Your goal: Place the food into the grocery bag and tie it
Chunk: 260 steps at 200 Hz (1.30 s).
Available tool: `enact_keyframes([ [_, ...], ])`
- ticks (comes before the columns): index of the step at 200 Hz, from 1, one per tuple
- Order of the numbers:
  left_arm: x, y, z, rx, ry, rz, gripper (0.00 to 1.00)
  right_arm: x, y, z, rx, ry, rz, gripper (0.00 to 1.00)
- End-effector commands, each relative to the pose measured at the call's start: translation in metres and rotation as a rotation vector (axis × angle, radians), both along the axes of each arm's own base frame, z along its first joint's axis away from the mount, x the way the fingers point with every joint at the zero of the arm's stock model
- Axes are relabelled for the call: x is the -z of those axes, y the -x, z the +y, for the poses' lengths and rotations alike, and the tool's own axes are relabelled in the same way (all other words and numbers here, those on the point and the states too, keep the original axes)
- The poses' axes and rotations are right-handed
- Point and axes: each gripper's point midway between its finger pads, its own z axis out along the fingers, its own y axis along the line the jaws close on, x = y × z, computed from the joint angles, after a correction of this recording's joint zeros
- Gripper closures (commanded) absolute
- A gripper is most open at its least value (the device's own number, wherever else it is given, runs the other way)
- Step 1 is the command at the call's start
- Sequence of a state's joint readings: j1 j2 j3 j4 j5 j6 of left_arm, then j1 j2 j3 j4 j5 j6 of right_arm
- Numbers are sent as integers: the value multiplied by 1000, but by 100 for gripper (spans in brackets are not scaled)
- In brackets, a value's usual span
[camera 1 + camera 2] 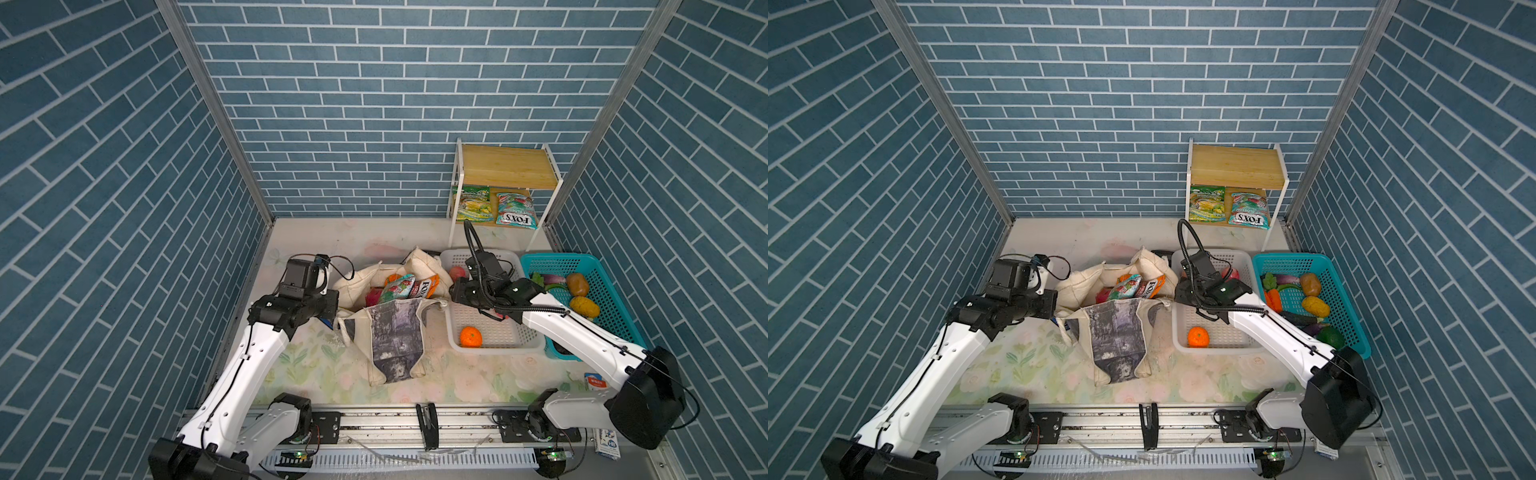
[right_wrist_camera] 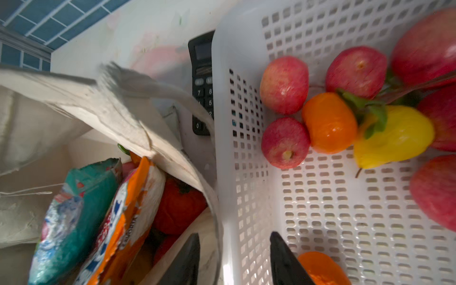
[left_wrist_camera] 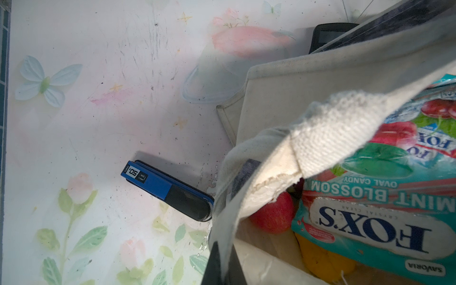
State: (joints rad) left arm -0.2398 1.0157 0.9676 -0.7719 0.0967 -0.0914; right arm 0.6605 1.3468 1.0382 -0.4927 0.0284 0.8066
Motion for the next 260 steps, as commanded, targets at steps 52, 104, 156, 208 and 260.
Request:
enact_keyframes([
  [52, -1, -4, 2, -6, -4, -10, 95, -21, -11, 25, -46, -100, 0, 100],
  [104, -91, -8, -25, 26, 190, -141, 95, -114, -9, 68, -215, -88, -169, 100],
  [156, -183, 6, -59, 123, 340, -263, 95, -176, -4, 100, -311, -149, -266, 100],
  [208, -151, -8, -63, 102, 319, -179, 96, -176, -8, 110, -336, -128, -248, 100],
  [260, -150, -12, -49, 45, 253, -200, 96, -175, -7, 106, -340, -77, -239, 100],
])
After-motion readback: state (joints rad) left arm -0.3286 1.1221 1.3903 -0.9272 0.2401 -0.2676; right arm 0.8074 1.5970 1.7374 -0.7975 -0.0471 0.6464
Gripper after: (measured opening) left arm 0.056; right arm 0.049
